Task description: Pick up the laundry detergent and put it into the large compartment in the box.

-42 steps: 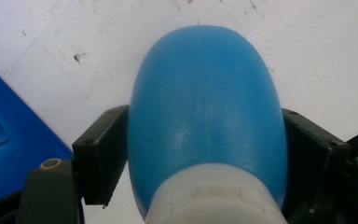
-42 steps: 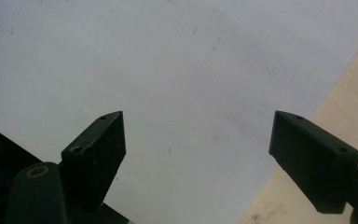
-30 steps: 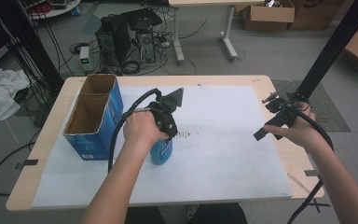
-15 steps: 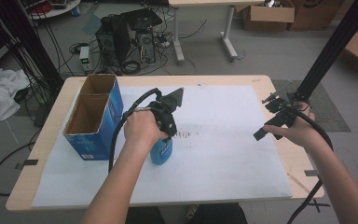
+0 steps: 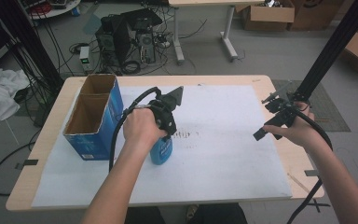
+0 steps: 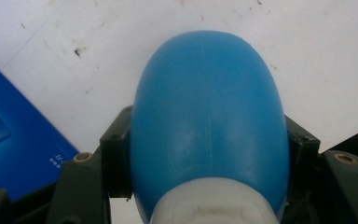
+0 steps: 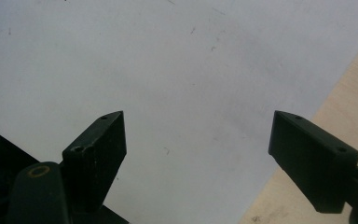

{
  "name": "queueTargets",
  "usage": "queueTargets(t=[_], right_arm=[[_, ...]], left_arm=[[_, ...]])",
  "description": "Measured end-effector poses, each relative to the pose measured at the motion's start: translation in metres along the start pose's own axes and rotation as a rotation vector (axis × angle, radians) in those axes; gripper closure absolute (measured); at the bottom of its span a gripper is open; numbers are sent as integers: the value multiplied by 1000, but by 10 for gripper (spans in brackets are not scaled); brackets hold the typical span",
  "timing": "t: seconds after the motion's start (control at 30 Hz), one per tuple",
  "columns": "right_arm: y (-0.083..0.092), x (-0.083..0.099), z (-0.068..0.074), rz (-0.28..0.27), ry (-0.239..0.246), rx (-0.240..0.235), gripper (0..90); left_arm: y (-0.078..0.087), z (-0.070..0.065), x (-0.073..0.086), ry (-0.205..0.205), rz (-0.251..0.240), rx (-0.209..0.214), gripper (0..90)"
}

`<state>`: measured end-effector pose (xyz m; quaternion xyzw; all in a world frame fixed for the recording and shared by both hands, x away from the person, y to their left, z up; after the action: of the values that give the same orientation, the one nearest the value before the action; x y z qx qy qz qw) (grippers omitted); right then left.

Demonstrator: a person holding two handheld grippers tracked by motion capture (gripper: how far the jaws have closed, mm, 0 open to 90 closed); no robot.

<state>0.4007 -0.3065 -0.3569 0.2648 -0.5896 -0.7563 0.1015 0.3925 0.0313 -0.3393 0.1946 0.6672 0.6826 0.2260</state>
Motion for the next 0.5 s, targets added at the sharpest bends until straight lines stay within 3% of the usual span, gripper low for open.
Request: queueTargets(t=[0.27, 0.5], right_arm=[[2, -1, 0, -2, 1, 1, 194], [3, -2, 0, -5, 0, 0, 194]], left_arm=[[8, 2, -1, -2, -6, 8, 379], [36, 6, 0, 5, -32, 10, 379]])
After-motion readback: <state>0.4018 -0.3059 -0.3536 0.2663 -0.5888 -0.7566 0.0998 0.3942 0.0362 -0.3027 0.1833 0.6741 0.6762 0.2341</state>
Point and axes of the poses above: each handheld gripper's, and its own axes: y roughly backward along the jaws, x roughly out of its underside, z roughly to its left, the point moved 5 cm from there along -y, roughly forward along the jaws, and after that the axes turned 4 degrees about -z, right-handed, at the moved point
